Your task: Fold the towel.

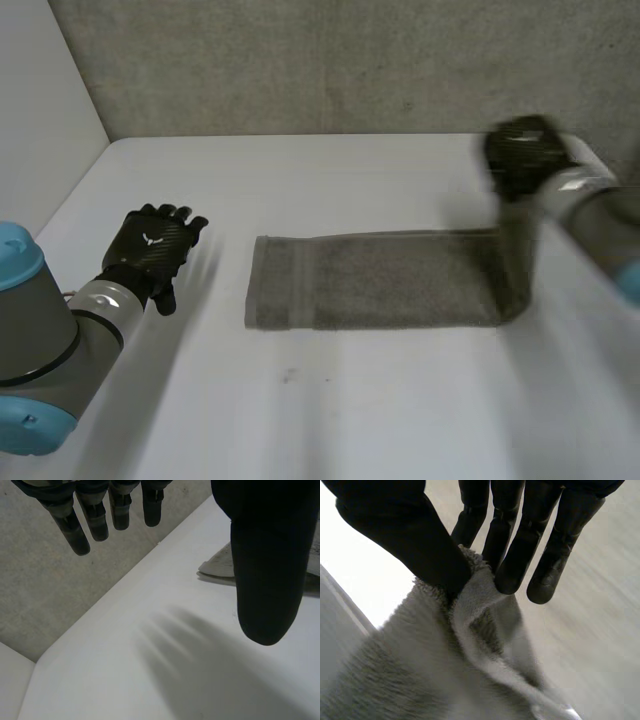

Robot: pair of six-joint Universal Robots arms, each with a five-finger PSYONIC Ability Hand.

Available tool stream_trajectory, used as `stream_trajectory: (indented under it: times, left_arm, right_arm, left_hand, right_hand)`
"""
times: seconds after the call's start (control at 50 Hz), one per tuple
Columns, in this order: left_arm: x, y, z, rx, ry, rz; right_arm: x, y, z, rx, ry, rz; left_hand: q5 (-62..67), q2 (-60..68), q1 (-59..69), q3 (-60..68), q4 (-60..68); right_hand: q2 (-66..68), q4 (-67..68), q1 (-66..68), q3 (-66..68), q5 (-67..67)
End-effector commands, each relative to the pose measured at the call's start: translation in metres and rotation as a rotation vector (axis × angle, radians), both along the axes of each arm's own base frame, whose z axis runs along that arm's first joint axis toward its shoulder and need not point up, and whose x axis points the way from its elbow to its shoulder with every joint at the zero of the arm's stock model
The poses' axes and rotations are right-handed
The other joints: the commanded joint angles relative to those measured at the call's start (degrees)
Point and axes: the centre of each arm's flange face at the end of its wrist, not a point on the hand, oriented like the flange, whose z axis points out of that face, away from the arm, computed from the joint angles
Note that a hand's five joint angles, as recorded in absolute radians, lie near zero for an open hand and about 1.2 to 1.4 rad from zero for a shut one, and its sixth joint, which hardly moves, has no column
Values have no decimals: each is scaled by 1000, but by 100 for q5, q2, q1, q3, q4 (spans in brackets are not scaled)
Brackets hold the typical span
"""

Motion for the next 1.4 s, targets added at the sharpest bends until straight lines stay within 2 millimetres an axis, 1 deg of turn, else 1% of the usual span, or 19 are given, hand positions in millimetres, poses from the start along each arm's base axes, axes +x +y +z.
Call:
stream_trajectory:
  times: [0.02, 0.1, 0.24, 0.26, 0.28, 0.3, 0.34, 0.44, 0.48, 0.62, 0.76, 0.8, 0.88, 1.04, 1.12, 1.14, 1.22, 1.34, 1.4]
  left_arm:
    - [2, 2, 0, 0, 1, 5]
    - [2, 2, -1, 2, 1, 5]
    - [2, 2, -2, 5, 0, 5]
    - [2, 2, -2, 5, 0, 5]
    - [2, 2, -2, 5, 0, 5]
    - [2, 3, -2, 6, -1, 5]
    - [2, 2, -2, 5, 0, 6]
    - [2, 1, -1, -6, 3, 6]
    - [2, 1, -1, -12, 3, 4]
    - [1, 1, -1, -12, 3, 3]
    - [0, 2, -2, -11, 3, 0]
    - [1, 4, -4, -3, 1, -2]
    - [0, 6, -4, -3, 1, -6]
    - [-2, 7, -4, -6, 2, -12]
    - [-2, 7, -3, -8, 1, -8]
    - [-2, 7, -3, -8, 1, -8]
    - [-2, 7, -4, -5, 0, -7]
    - [-1, 9, -4, -2, -2, -5]
    - [-1, 9, 1, -16, 4, -3]
  right_arm:
    - [151, 100, -34, 68, -88, 437]
    - [186, 136, -74, 146, -65, 543]
    - [197, 159, -107, 221, -23, 587]
    - [196, 160, -106, 224, -21, 583]
    - [196, 160, -106, 224, -21, 583]
    - [193, 160, -101, 223, -22, 571]
    - [189, 158, -93, 219, -28, 558]
    - [154, 134, -65, 211, -54, 425]
    - [115, 111, -61, 231, -52, 297]
    - [62, 102, -85, 325, -14, 166]
    - [35, 97, -106, 328, 77, 106]
    - [28, 91, -111, 282, 125, 99]
    - [28, 85, -109, 220, 147, 93]
    - [54, 77, -75, 40, 107, 123]
    - [120, 116, -56, -50, 71, 323]
    - [121, 116, -56, -50, 71, 324]
    - [164, 151, -73, -47, 84, 482]
    - [186, 194, -108, 24, 150, 704]
    - [186, 197, -111, 29, 166, 732]
  left_hand:
    - [-131, 61, 50, 44, 50]
    - [-131, 61, 50, 44, 50]
    - [-131, 61, 50, 44, 50]
    - [-131, 61, 50, 44, 50]
    - [-131, 61, 50, 44, 50]
    - [-131, 61, 50, 44, 50]
    - [-131, 61, 50, 44, 50]
    - [-131, 61, 50, 44, 50]
    - [-131, 61, 50, 44, 50]
    - [-131, 61, 50, 44, 50]
    - [-131, 61, 50, 44, 50]
    - [-131, 61, 50, 44, 50]
    - [-131, 61, 50, 44, 50]
    - [-131, 61, 50, 44, 50]
    - [-131, 61, 50, 44, 50]
    - [-131, 61, 50, 44, 50]
    - [-131, 61, 50, 44, 50]
    - [-131, 61, 50, 44, 50]
    - [-131, 61, 50, 44, 50]
  right_hand:
    - [1263, 1154, 217, 1148, 1372]
    - [1263, 1154, 217, 1148, 1372]
    - [1263, 1154, 217, 1148, 1372]
    - [-1012, -1122, -2058, -1127, -903]
    - [-1035, -1144, -2081, -1150, -926]
    - [-4949, -5058, -5995, -5064, -4840]
    - [-5737, -5846, -6783, -5852, -5628]
    - [-5737, -5846, -6783, -5852, -5628]
    - [-5737, -5846, -6783, -5852, -5628]
    - [-5737, -5846, -6783, -5852, -5628]
    - [-1960, -2070, -3006, -2075, -1852]
    - [316, 207, -730, 202, 425]
    - [1263, 1154, 217, 1148, 1372]
    - [1263, 1154, 217, 1148, 1372]
    - [1263, 1154, 217, 1148, 1372]
    - [1263, 1154, 217, 1148, 1372]
    - [1263, 1154, 217, 1148, 1372]
    - [1263, 1154, 217, 1148, 1372]
    - [1263, 1154, 217, 1148, 1372]
